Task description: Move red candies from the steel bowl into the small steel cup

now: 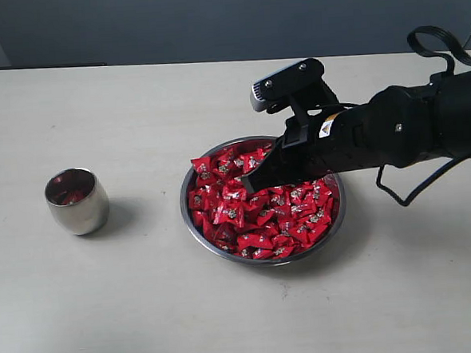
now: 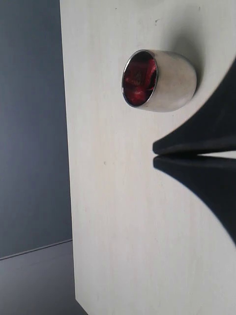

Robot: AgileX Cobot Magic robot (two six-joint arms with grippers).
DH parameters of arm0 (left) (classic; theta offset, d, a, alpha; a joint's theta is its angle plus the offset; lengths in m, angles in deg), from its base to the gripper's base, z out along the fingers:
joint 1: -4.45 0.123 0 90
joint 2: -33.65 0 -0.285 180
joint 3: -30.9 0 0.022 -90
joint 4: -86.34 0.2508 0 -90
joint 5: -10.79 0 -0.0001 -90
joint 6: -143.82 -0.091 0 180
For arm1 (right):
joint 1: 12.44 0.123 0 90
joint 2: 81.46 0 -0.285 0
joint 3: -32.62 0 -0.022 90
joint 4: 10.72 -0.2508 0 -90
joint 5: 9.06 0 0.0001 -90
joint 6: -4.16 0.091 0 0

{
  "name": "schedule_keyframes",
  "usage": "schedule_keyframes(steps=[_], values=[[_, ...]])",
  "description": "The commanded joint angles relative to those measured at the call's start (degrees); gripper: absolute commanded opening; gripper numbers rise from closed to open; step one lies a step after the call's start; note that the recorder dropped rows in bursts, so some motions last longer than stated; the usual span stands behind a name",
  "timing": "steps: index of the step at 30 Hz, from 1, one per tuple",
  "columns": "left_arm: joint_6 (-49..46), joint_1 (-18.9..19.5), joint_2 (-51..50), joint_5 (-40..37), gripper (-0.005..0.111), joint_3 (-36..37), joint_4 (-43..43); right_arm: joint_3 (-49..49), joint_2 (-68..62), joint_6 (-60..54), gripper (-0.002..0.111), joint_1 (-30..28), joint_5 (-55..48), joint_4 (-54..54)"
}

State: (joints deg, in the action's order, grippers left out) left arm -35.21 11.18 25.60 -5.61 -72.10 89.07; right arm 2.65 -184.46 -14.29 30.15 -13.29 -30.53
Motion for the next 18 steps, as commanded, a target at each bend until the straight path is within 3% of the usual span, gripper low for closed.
schedule_keyframes(steps=[1, 18], values=[[0.1, 0.0, 0.3, 0.1, 0.000, 0.2, -0.1, -0.1, 0.0, 0.1, -0.001, -0.3, -1.2, -0.1], [0.1, 0.0, 0.3, 0.1, 0.000, 0.2, -0.1, 5.0, -5.3, 0.2, -0.001, -1.9, -4.2, -2.7]])
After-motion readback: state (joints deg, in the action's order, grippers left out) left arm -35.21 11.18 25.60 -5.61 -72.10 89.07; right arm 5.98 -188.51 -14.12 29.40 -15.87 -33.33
